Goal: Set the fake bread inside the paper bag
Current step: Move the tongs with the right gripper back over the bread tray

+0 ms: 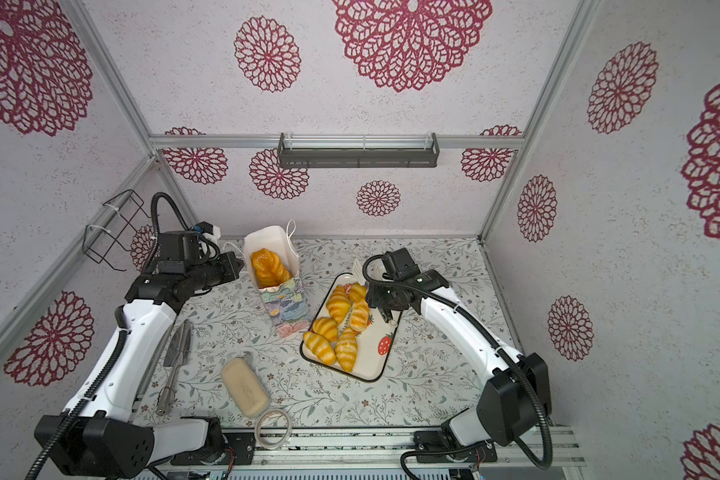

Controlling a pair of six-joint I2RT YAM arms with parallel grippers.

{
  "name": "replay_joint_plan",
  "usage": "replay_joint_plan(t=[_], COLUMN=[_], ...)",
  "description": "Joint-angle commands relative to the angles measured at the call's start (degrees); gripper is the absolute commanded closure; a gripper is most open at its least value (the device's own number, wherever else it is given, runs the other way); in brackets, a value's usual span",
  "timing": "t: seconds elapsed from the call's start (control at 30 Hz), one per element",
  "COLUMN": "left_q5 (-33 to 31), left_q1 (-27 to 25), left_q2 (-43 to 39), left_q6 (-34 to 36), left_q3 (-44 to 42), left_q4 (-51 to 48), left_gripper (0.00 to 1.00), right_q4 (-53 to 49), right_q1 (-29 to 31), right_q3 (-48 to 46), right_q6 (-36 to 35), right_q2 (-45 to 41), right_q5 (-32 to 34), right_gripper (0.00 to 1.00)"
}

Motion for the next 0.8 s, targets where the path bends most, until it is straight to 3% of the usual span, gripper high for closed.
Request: replay_joint_plan(t=[0.0, 0.77], left_q5=[-0.2, -0.2], left_q1=[-0.2, 0.0], left_q2=[-1.7, -2.7], left_q6=[0.8, 0.7], left_q3=[-0.7, -1.5], left_q4=[1.5, 1.8], left_gripper=[1.00, 1.00], right_q4=[1.9, 4.5], right_q1=[-0.3, 2.8], right_q3=[-0.8, -10.0], right_q6=[2.3, 5.8], right_q2=[-2.4, -0.5], right_q5=[-1.1, -3.1], right_gripper=[0.45, 0.45])
